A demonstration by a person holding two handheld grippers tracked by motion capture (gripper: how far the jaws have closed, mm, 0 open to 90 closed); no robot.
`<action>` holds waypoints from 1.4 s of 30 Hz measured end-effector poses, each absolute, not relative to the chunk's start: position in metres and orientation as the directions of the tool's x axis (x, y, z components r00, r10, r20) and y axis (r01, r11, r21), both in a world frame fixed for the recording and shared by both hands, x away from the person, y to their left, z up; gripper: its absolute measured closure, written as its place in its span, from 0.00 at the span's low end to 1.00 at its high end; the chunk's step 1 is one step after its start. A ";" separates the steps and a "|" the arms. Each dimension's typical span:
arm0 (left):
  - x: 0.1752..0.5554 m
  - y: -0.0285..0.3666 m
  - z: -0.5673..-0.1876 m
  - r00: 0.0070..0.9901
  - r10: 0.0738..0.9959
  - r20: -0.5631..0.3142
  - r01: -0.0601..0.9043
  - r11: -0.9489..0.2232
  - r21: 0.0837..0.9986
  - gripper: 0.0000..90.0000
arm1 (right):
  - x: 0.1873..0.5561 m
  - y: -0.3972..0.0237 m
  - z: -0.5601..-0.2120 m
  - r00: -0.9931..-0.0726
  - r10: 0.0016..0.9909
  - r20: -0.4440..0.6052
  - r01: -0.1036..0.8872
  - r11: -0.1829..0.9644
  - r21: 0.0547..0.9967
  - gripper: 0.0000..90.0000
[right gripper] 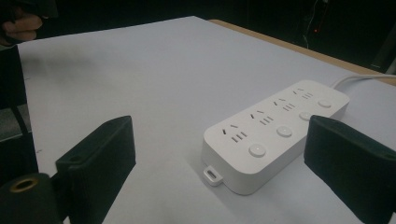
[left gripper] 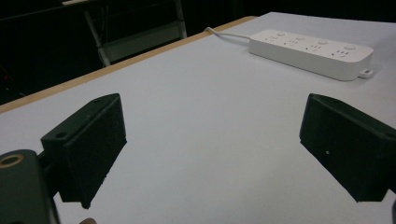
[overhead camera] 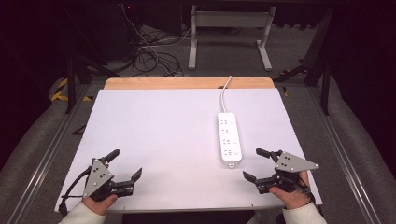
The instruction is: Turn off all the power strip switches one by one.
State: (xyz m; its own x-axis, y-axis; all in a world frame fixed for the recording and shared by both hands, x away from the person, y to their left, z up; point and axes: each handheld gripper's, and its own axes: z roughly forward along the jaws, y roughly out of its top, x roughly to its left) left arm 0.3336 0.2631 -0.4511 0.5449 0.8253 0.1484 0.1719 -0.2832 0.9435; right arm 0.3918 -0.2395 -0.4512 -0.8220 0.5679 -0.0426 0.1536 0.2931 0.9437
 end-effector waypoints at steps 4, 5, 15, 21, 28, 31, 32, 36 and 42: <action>0.334 0.263 -0.451 0.543 0.825 0.158 0.168 -0.291 0.942 0.09 | 0.392 -0.241 -0.450 -0.816 0.577 -0.041 0.157 0.288 0.945 0.11; 0.334 0.263 -0.451 0.542 0.825 0.157 0.168 -0.290 0.942 0.09 | 0.392 -0.241 -0.450 -0.816 0.577 -0.041 0.157 0.288 0.945 0.11; 0.334 0.263 -0.451 0.540 0.828 0.154 0.174 -0.289 0.942 0.09 | 0.394 -0.236 -0.447 -0.800 0.598 -0.049 0.166 0.299 0.940 0.14; 0.334 0.263 -0.451 0.541 0.826 0.160 0.171 -0.294 0.940 0.09 | 0.395 -0.234 -0.443 -0.805 0.590 -0.060 0.157 0.310 0.938 0.17; 0.334 0.263 -0.451 0.539 0.827 0.159 0.173 -0.293 0.940 0.09 | 0.399 -0.232 -0.437 -0.811 0.579 -0.079 0.153 0.341 0.928 0.26; 0.334 0.263 -0.451 0.538 0.827 0.163 0.170 -0.296 0.940 0.09 | 0.404 -0.230 -0.431 -0.808 0.583 -0.084 0.150 0.342 0.928 0.29; 0.334 0.263 -0.451 0.537 0.828 0.163 0.170 -0.295 0.940 0.09 | 0.406 -0.230 -0.430 -0.807 0.585 -0.080 0.152 0.337 0.929 0.29; 0.334 0.263 -0.451 0.537 0.828 0.163 0.170 -0.295 0.940 0.09 | 0.414 -0.226 -0.425 -0.809 0.582 -0.085 0.148 0.342 0.928 0.29; 0.334 0.263 -0.451 0.537 0.828 0.162 0.171 -0.295 0.940 0.09 | 0.427 -0.219 -0.421 -0.810 0.580 -0.084 0.155 0.350 0.924 0.29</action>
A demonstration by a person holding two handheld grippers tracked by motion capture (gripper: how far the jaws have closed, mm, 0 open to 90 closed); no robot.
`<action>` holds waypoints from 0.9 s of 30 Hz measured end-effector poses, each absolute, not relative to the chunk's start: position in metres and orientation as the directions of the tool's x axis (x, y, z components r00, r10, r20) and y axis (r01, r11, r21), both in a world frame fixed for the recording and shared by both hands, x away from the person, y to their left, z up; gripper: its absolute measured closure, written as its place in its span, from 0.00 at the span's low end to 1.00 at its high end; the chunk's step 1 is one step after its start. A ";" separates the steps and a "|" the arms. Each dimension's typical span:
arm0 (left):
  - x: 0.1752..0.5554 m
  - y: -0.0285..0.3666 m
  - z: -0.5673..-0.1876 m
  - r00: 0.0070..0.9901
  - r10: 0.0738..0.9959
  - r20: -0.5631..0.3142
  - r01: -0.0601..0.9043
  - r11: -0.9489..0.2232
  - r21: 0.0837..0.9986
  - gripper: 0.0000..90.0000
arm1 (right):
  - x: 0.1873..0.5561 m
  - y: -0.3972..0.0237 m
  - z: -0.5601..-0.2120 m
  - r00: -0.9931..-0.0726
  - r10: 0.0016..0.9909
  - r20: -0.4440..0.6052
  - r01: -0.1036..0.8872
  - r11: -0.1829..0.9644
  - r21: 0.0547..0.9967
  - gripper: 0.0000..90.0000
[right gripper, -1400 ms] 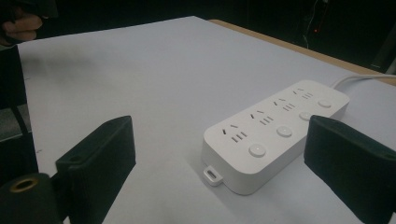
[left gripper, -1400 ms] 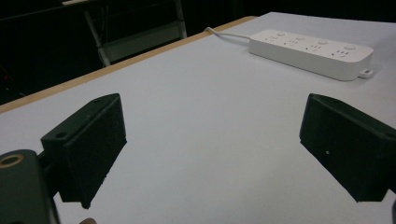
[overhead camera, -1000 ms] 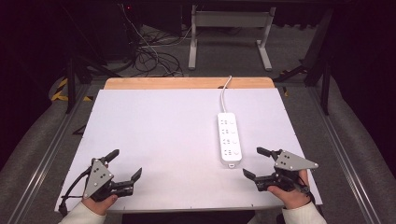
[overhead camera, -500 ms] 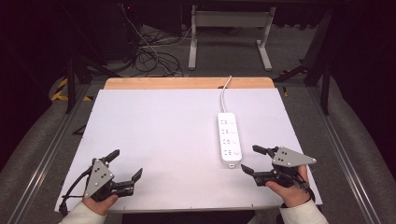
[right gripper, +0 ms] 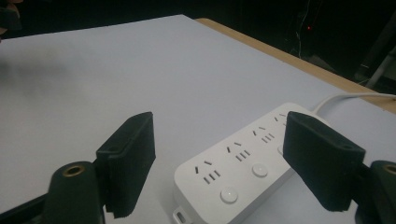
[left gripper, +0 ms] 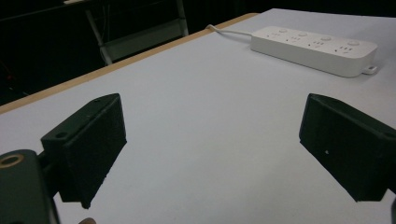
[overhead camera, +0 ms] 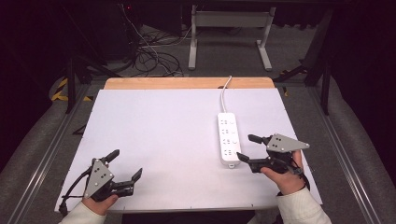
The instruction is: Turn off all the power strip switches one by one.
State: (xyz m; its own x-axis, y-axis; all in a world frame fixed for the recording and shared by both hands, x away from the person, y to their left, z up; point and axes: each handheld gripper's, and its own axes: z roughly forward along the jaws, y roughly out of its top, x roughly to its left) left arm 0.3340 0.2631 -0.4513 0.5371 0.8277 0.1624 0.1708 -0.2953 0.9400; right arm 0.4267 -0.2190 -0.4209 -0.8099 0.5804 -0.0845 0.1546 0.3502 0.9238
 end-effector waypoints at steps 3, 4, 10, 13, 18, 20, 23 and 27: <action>0.334 0.263 -0.451 0.538 0.827 0.160 0.173 -0.294 0.940 0.09 | 0.433 -0.216 -0.420 -0.810 0.580 -0.085 0.156 0.353 0.922 0.29; 0.334 0.263 -0.452 0.539 0.828 0.157 0.175 -0.292 0.940 0.09 | 0.436 -0.215 -0.420 -0.809 0.581 -0.085 0.157 0.354 0.922 0.28; 0.334 0.263 -0.451 0.538 0.828 0.160 0.173 -0.294 0.940 0.09 | 0.449 -0.208 -0.423 -0.807 0.586 -0.073 0.178 0.359 0.916 0.28; 0.334 0.263 -0.451 0.537 0.827 0.164 0.172 -0.297 0.939 0.09 | 0.450 -0.207 -0.423 -0.802 0.592 -0.083 0.174 0.364 0.915 0.29; 0.334 0.263 -0.452 0.538 0.828 0.157 0.174 -0.292 0.941 0.09 | 0.451 -0.206 -0.424 -0.801 0.594 -0.076 0.187 0.369 0.910 0.34; 0.334 0.263 -0.451 0.538 0.828 0.161 0.171 -0.294 0.940 0.09 | 0.451 -0.205 -0.424 -0.800 0.595 -0.083 0.189 0.380 0.906 0.49; 0.334 0.263 -0.451 0.538 0.826 0.165 0.171 -0.299 0.939 0.09 | 0.452 -0.205 -0.424 -0.806 0.584 -0.097 0.189 0.409 0.893 0.65; 0.334 0.263 -0.452 0.538 0.826 0.165 0.171 -0.299 0.939 0.09 | 0.453 -0.205 -0.422 -0.823 0.557 -0.108 0.203 0.467 0.861 0.92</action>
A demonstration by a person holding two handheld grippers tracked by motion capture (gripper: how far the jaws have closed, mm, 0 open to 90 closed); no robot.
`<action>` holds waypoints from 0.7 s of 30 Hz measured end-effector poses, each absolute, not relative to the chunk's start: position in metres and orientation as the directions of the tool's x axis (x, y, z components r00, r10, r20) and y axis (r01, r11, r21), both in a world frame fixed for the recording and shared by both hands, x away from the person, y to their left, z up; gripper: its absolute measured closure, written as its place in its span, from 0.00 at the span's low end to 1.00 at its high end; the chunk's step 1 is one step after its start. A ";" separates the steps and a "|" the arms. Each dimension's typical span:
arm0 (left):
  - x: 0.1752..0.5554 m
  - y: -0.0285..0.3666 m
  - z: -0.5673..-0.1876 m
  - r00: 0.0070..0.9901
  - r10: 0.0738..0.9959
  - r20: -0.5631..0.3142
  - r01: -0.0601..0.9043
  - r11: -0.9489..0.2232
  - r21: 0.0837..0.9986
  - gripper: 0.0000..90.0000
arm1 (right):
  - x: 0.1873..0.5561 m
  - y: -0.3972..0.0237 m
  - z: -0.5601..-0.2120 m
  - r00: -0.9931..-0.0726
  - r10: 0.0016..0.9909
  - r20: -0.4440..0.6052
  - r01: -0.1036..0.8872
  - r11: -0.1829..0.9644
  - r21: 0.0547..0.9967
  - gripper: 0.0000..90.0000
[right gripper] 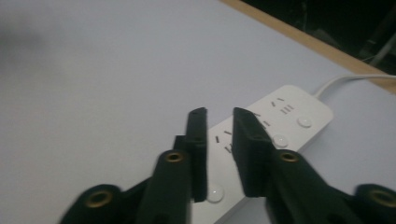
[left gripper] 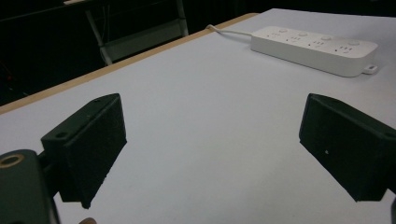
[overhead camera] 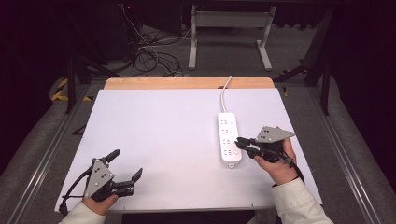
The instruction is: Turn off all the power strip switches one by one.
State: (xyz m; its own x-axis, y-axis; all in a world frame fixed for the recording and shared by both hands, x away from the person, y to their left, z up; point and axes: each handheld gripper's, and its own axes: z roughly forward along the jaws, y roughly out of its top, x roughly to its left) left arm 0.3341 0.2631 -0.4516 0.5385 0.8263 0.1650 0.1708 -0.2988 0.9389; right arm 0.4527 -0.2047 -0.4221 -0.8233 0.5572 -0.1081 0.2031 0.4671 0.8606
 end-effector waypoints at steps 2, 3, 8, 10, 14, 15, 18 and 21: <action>0.334 0.263 -0.452 0.538 0.826 0.165 0.171 -0.299 0.939 0.09 | 0.453 -0.204 -0.421 -0.823 0.553 -0.127 0.191 0.481 0.856 0.96; 0.334 0.263 -0.452 0.538 0.826 0.165 0.171 -0.299 0.939 0.09 | 0.453 -0.203 -0.421 -0.827 0.549 -0.119 0.193 0.477 0.857 0.98; 0.334 0.263 -0.452 0.541 0.824 0.165 0.170 -0.300 0.939 0.09 | 0.456 -0.200 -0.422 -0.819 0.565 -0.103 0.237 0.495 0.836 1.00; 0.334 0.263 -0.452 0.541 0.825 0.165 0.169 -0.299 0.939 0.09 | 0.459 -0.201 -0.425 -0.813 0.577 -0.079 0.280 0.507 0.815 1.00; 0.334 0.263 -0.452 0.542 0.826 0.158 0.173 -0.294 0.940 0.09 | 0.466 -0.198 -0.435 -0.805 0.588 -0.081 0.319 0.543 0.777 1.00; 0.334 0.263 -0.452 0.543 0.825 0.160 0.173 -0.296 0.939 0.09 | 0.466 -0.198 -0.435 -0.805 0.588 -0.081 0.319 0.543 0.777 1.00; 0.334 0.263 -0.452 0.542 0.825 0.160 0.172 -0.295 0.940 0.09 | 0.470 -0.195 -0.441 -0.803 0.592 -0.076 0.342 0.561 0.754 1.00; 0.334 0.263 -0.452 0.542 0.825 0.161 0.173 -0.297 0.939 0.09 | 0.471 -0.194 -0.443 -0.801 0.594 -0.072 0.353 0.567 0.744 1.00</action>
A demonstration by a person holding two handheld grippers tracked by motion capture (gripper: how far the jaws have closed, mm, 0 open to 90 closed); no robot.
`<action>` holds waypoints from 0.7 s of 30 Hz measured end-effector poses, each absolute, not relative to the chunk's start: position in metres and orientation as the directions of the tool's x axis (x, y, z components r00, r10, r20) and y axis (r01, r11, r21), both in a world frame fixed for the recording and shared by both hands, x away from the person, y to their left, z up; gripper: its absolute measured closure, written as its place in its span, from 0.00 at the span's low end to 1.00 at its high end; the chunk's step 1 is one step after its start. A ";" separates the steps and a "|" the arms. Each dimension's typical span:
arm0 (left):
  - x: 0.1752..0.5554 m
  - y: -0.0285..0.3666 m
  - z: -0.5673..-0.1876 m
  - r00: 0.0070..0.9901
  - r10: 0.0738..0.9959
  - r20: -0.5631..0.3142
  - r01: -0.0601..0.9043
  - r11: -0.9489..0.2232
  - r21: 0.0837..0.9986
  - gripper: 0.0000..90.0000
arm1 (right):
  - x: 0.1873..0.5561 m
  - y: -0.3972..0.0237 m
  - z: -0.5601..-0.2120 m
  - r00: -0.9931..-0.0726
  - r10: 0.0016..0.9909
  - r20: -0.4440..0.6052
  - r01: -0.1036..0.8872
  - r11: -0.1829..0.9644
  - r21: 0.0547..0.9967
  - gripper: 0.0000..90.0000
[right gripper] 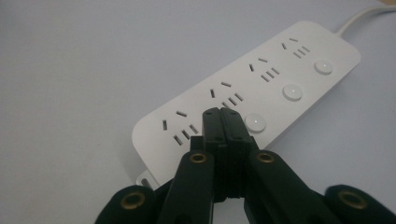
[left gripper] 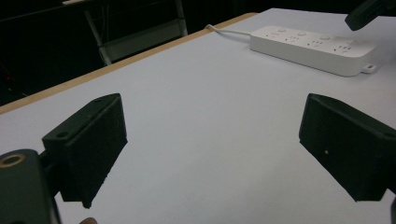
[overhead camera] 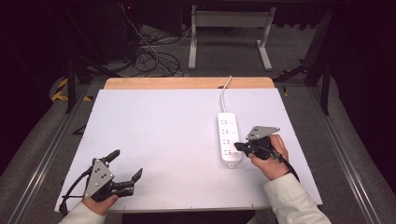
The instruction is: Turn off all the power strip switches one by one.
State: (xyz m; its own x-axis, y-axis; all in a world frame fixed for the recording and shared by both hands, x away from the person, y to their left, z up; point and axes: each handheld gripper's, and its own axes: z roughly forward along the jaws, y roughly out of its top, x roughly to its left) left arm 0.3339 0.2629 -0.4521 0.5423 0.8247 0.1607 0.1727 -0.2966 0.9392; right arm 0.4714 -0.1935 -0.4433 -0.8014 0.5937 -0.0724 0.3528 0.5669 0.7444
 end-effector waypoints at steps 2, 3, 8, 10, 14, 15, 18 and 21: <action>0.334 0.263 -0.452 0.542 0.825 0.161 0.173 -0.297 0.939 0.09 | 0.473 -0.193 -0.445 -0.801 0.594 -0.070 0.361 0.573 0.736 1.00; 0.334 0.263 -0.452 0.543 0.824 0.162 0.172 -0.298 0.939 0.09 | 0.473 -0.193 -0.447 -0.802 0.594 -0.063 0.369 0.576 0.730 1.00; 0.334 0.263 -0.452 0.542 0.824 0.165 0.171 -0.301 0.938 0.09 | 0.473 -0.192 -0.450 -0.806 0.590 -0.055 0.381 0.586 0.715 1.00; 0.334 0.263 -0.452 0.541 0.824 0.166 0.171 -0.301 0.938 0.09 | 0.473 -0.191 -0.451 -0.805 0.590 -0.055 0.387 0.594 0.705 1.00; 0.334 0.263 -0.452 0.541 0.824 0.166 0.171 -0.301 0.938 0.09 | 0.473 -0.190 -0.452 -0.803 0.593 -0.054 0.395 0.598 0.697 1.00; 0.334 0.263 -0.452 0.541 0.824 0.167 0.171 -0.302 0.938 0.09 | 0.473 -0.190 -0.452 -0.803 0.593 -0.054 0.395 0.598 0.697 1.00; 0.334 0.263 -0.452 0.541 0.824 0.166 0.171 -0.301 0.938 0.09 | 0.473 -0.190 -0.452 -0.804 0.593 -0.049 0.401 0.601 0.692 1.00; 0.334 0.263 -0.452 0.541 0.824 0.166 0.171 -0.301 0.938 0.09 | 0.473 -0.189 -0.453 -0.804 0.593 -0.050 0.402 0.603 0.689 1.00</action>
State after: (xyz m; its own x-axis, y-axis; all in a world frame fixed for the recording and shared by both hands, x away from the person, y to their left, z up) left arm 0.3340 0.2627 -0.4520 0.5410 0.8244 0.1663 0.1707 -0.3013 0.9381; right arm 0.4728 -0.1891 -0.4533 -0.8036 0.5931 -0.0502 0.4019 0.6028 0.6892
